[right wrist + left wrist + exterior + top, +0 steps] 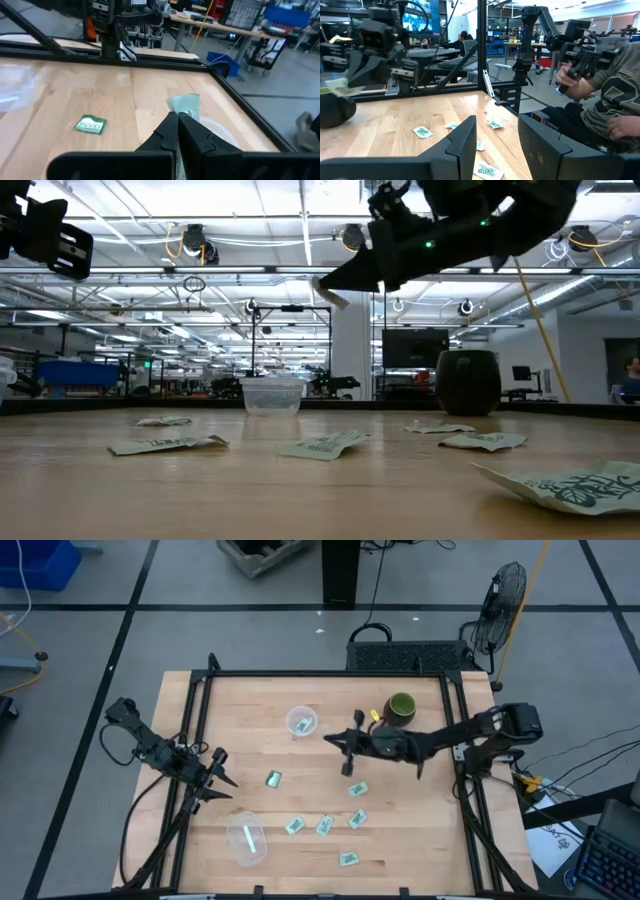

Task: Pick and place Stevia / Truvia into bins
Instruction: Put the stevia packet into the transparent circle container

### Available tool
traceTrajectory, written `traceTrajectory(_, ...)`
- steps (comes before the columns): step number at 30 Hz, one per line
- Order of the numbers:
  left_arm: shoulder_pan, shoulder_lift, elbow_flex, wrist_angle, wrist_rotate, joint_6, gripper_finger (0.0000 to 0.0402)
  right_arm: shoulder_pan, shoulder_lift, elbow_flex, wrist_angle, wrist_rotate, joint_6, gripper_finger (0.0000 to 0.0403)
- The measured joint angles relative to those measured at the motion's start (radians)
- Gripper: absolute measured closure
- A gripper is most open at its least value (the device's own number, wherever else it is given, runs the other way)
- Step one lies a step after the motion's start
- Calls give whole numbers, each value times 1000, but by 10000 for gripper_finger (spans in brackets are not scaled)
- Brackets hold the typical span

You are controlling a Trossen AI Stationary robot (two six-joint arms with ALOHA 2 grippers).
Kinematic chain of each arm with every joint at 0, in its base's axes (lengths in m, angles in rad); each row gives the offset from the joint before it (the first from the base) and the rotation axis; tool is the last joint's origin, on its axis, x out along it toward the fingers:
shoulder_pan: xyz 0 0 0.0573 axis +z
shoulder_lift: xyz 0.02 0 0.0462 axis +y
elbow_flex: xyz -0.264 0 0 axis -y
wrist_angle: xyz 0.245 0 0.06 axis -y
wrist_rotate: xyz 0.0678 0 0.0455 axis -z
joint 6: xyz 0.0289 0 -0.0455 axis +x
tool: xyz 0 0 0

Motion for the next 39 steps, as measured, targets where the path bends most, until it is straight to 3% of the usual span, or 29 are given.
traceTrajectory(9,0,0,0,5,0,0,252,-125,115,138,-72,-156,13,403)
traceTrajectory(21,0,0,0,5,0,0,252,-233,299,394,-295,-330,53,403)
traceTrajectory(29,0,0,0,6,0,0,252,-300,390,470,-336,-442,137,403)
traceTrajectory(39,0,0,0,8,0,0,252,-344,421,488,-360,-493,212,403)
